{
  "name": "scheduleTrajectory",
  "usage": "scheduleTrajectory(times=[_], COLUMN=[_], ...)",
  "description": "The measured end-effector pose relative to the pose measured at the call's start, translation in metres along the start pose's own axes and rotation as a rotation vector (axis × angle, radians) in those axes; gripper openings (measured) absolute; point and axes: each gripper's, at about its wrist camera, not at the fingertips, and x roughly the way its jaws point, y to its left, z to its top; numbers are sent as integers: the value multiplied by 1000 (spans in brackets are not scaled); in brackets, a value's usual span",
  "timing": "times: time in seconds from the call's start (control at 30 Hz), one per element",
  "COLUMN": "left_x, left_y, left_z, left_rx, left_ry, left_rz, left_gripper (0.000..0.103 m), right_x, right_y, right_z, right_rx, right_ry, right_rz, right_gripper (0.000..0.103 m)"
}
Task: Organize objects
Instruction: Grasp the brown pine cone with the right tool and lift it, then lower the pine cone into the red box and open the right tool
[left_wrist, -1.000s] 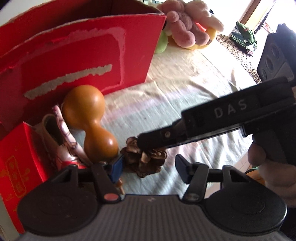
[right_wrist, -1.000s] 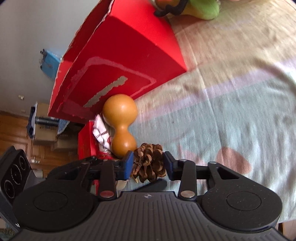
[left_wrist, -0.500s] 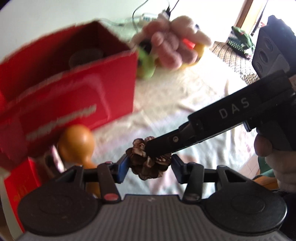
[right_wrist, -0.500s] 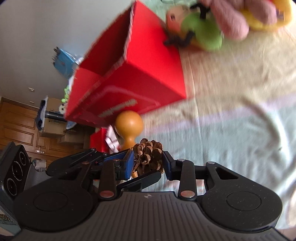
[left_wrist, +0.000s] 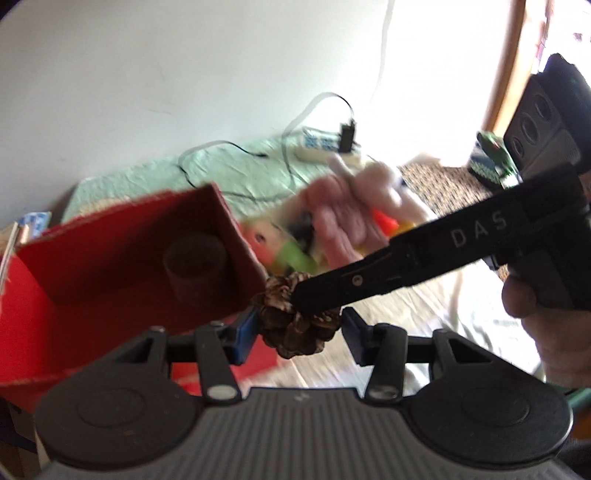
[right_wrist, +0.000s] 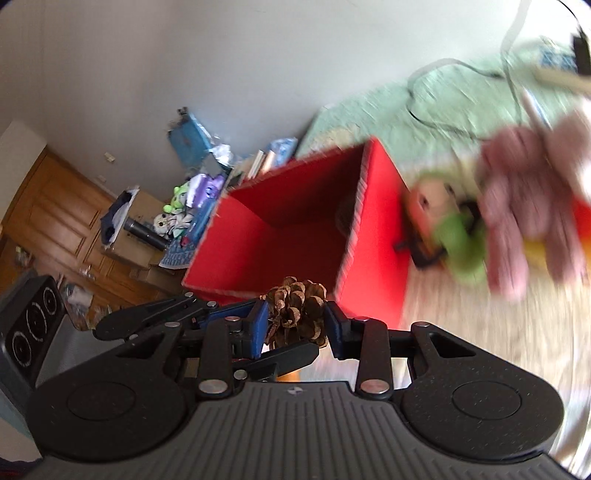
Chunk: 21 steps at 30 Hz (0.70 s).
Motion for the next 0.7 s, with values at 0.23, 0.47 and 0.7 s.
scheduleTrajectory(times=[0.23,0.47,0.7], left_x=[8,52,86], left_y=[45,111,139], left_z=[22,17,3], left_rx=[-63,-221,-297], left_ry=[-33,52,131], left_rz=[38,-91,-201], left_gripper=[50,50,50], right_x=[46,108,138], right_y=[26,30,30], right_z=[41,60,61], right_rx=[-136,-208,-226], right_ry=[50,229,332], right_rz=[-78,-254,-374], right_gripper=[37,37,38])
